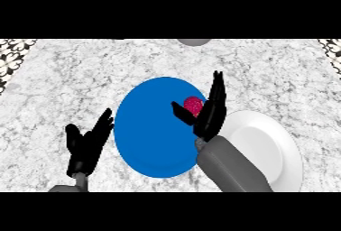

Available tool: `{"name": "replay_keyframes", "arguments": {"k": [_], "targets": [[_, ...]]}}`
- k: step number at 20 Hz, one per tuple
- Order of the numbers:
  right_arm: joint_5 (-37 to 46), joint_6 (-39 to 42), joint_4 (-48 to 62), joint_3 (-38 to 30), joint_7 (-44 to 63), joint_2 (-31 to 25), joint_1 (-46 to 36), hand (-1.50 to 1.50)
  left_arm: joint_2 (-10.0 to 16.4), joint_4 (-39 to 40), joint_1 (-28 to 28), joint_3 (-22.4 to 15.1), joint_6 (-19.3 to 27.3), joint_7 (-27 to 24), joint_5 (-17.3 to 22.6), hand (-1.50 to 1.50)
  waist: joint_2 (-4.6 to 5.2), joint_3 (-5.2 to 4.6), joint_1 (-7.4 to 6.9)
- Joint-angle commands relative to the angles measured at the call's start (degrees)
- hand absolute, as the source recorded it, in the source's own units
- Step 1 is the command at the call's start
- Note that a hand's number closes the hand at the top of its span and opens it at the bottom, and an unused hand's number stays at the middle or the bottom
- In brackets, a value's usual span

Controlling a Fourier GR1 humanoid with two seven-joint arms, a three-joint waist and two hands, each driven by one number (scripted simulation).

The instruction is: Pick the cupcake from the plate and place it in the plate

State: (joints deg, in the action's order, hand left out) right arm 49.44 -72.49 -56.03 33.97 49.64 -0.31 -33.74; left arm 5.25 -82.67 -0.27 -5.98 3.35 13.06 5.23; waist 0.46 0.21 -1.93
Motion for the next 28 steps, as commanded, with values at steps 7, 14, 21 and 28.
{"name": "replay_keyframes", "arguments": {"k": [7,14,21,28], "targets": [[-11.79,-7.51,-24.37,13.65,-8.21,-4.92,18.28,-1.5,2.92,2.58,1.18,3.96,-2.97,-1.59,2.26,0.0,-0.46,-0.17,2.04],[-17.35,-10.69,-32.75,24.8,-15.36,-12.63,27.52,-1.5,1.61,-1.2,2.03,3.0,-1.17,1.85,1.25,0.0,-0.4,-0.15,1.66],[-9.15,-3.06,-38.31,23.4,-17.49,-14.56,39.74,-1.5,0.55,-0.57,3.27,2.61,-2.11,0.35,0.91,0.0,-0.51,-0.22,2.04],[-0.37,2.89,-40.87,21.64,-18.63,-8.05,49.23,-1.5,0.13,1.01,-0.3,3.77,-1.68,1.53,0.17,0.0,-0.5,-0.25,2.2]]}}
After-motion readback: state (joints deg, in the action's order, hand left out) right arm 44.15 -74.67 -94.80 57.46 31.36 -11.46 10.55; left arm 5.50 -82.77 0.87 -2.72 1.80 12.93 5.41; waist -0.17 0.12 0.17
